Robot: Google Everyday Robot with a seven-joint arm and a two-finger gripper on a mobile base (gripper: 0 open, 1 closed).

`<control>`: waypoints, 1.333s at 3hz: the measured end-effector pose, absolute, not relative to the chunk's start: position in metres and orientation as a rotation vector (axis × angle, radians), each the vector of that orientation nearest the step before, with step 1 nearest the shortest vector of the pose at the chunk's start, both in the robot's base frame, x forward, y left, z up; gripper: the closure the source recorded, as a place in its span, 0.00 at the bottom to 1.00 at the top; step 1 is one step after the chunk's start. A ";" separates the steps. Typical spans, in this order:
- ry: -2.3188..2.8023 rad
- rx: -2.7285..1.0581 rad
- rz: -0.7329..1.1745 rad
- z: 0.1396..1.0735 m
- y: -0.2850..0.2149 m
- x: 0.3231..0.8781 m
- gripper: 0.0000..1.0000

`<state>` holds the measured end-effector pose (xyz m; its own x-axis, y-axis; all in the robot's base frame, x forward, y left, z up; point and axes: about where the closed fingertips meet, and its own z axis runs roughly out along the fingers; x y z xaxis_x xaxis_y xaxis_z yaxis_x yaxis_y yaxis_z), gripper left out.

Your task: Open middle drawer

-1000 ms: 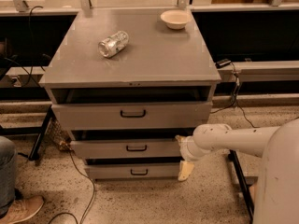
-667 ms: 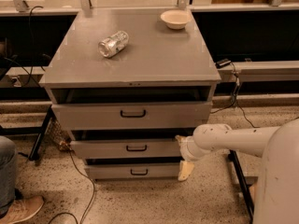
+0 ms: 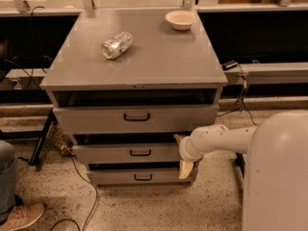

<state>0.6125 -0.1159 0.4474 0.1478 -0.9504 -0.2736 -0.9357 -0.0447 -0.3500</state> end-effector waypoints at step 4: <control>1.901 -1.882 0.026 0.402 -0.128 0.630 0.43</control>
Offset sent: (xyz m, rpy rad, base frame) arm 0.0537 -0.0117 -0.0604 0.0900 0.0775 -0.0822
